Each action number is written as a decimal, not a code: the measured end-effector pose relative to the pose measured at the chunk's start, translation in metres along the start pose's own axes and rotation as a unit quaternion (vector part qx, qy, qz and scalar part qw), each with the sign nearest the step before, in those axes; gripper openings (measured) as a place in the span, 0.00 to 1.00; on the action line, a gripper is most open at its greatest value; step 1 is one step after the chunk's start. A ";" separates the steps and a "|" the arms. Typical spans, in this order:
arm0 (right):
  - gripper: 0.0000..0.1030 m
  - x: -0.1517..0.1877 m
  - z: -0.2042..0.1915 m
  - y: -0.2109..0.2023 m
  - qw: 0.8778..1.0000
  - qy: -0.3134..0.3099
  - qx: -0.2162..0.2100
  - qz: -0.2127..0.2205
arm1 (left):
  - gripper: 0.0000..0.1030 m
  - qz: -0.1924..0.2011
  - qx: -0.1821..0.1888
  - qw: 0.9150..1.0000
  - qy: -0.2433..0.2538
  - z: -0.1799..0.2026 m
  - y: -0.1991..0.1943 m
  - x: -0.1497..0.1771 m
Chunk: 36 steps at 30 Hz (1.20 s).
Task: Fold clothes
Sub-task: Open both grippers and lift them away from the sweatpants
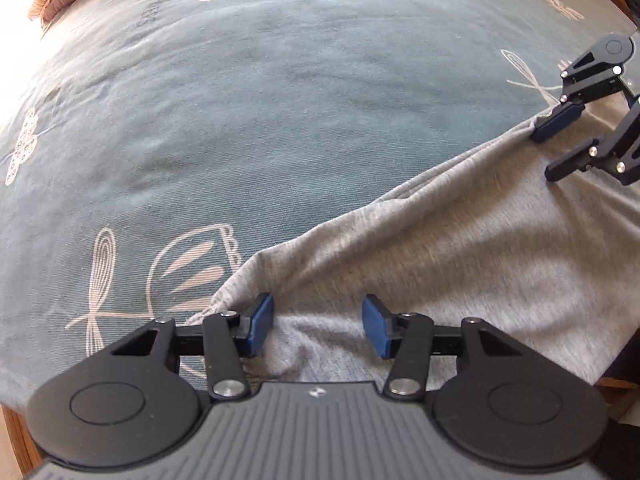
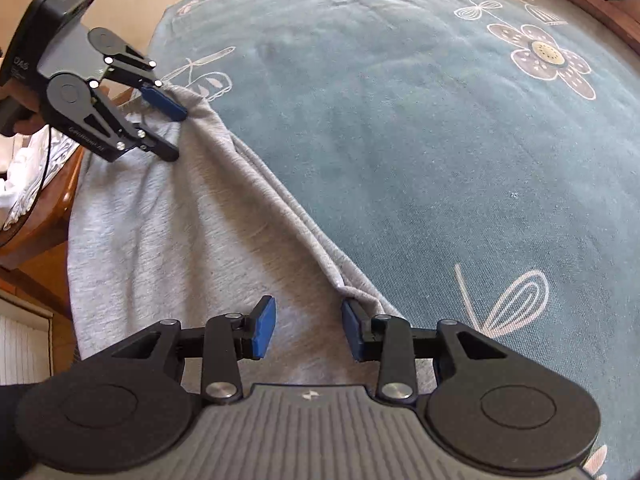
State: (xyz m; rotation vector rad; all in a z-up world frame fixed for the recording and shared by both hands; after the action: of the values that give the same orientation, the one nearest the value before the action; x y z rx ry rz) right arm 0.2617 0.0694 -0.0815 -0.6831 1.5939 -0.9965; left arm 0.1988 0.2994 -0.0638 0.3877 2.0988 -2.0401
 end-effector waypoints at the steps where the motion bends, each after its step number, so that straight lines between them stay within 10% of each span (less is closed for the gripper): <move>1: 0.41 -0.003 0.000 -0.004 1.000 0.001 0.013 0.006 | 0.48 0.006 -0.003 1.000 0.010 0.006 -0.008 0.000; 16: 0.44 0.098 0.035 -0.074 0.978 0.173 0.107 -0.037 | 0.56 0.042 0.227 0.966 0.119 0.187 0.012 -0.034; 25: 0.43 0.111 0.069 -0.079 0.958 0.231 0.172 0.012 | 0.53 0.018 0.201 0.978 0.043 0.187 0.031 -0.060; 36: 0.43 0.168 0.112 -0.114 0.928 0.313 0.201 -0.009 | 0.59 -0.016 0.281 0.956 0.089 0.249 0.033 -0.065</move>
State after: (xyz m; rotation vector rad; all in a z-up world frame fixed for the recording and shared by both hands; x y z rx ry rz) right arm 0.3199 -0.1544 -0.0706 -0.0839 1.8291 -1.6061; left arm 0.2594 0.0481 -0.0836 0.6394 1.5710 -2.6928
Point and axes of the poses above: each gripper's, at about its wrist camera, not at the fingertips, and y roughly the way its jaws point, z to its right, x to its underside, the point moved 1 cm from there along y, roughly the way its jaws point, and after that the axes turned 14 degrees about -y, right-handed, at the moved point
